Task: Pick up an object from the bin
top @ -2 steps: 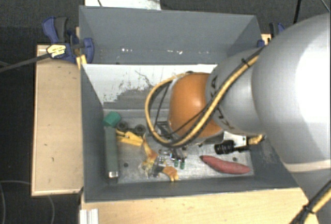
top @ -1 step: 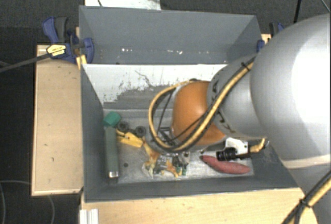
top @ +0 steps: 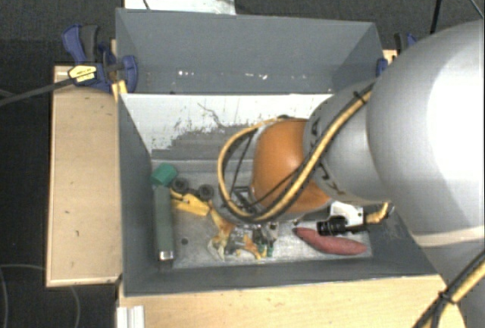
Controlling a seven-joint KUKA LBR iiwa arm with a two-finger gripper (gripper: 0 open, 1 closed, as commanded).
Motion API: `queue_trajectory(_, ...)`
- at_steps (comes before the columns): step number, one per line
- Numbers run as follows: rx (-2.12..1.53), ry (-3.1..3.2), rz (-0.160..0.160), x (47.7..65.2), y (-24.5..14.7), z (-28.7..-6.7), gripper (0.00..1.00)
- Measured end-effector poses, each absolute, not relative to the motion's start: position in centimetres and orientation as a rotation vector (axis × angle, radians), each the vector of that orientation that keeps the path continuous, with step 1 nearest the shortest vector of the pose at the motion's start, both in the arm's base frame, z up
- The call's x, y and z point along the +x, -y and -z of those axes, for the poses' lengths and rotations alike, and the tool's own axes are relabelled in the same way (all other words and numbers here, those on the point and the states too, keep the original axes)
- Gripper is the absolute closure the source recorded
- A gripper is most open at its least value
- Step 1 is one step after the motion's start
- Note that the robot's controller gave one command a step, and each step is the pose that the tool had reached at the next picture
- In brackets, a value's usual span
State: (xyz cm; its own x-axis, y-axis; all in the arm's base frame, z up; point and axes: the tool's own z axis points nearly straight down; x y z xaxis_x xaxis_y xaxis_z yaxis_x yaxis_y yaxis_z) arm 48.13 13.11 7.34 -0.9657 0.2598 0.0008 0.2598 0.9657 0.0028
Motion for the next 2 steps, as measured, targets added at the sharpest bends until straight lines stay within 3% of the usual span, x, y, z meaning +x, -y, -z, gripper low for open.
queue_trajectory(2, -0.412, 3.11, -0.002, 47.9, -13.0, -9.2, 1.0)
